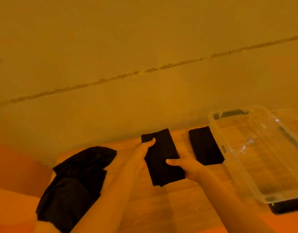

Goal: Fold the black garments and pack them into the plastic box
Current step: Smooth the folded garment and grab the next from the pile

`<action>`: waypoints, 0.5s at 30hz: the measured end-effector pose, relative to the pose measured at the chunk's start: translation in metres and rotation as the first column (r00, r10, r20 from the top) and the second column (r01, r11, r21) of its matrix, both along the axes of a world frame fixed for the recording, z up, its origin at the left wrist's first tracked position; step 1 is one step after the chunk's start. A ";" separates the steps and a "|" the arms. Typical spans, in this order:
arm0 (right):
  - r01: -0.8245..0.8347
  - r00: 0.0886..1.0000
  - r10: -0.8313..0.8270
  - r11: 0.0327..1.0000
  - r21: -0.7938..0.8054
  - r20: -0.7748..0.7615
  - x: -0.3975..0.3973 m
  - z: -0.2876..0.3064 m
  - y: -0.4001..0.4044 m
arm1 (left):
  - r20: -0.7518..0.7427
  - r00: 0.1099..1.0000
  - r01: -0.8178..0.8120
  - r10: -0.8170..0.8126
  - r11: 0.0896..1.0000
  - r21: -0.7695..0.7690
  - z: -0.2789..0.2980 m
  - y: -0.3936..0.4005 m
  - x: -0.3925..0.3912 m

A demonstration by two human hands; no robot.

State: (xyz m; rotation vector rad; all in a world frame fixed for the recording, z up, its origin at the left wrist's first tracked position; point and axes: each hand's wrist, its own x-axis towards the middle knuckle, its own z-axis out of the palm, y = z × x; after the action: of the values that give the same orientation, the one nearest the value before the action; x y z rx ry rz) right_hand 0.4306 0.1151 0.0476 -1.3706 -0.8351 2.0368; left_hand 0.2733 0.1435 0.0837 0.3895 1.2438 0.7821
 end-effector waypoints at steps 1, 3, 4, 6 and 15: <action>0.039 0.999 -0.039 0.999 -0.024 -0.022 0.004 -0.004 -0.002 | -0.002 1.000 -0.006 0.006 1.000 0.007 -0.003 0.002 0.004; 0.114 0.990 -0.119 0.991 -0.065 -0.071 0.012 -0.012 -0.005 | 0.016 1.000 0.003 -0.003 1.000 0.011 -0.011 0.007 0.014; 0.142 0.987 -0.147 0.987 -0.073 -0.071 0.018 -0.016 -0.005 | 0.029 1.000 0.012 -0.012 1.000 0.001 -0.017 0.009 0.020; 0.187 0.981 -0.190 0.981 -0.058 -0.041 0.034 -0.030 -0.003 | 0.042 0.998 0.044 -0.043 0.999 -0.025 -0.030 0.019 0.035; 0.783 0.620 -0.783 0.621 -0.021 -0.054 0.106 -0.095 0.005 | 0.111 0.983 0.153 -0.149 0.988 -0.029 -0.085 0.095 0.128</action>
State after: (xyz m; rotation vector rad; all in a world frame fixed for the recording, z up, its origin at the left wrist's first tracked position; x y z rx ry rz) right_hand 0.5368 0.1203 -0.0476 -1.3320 -0.1205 1.3458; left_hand 0.4018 0.2385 -0.0013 0.4004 1.1125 0.6411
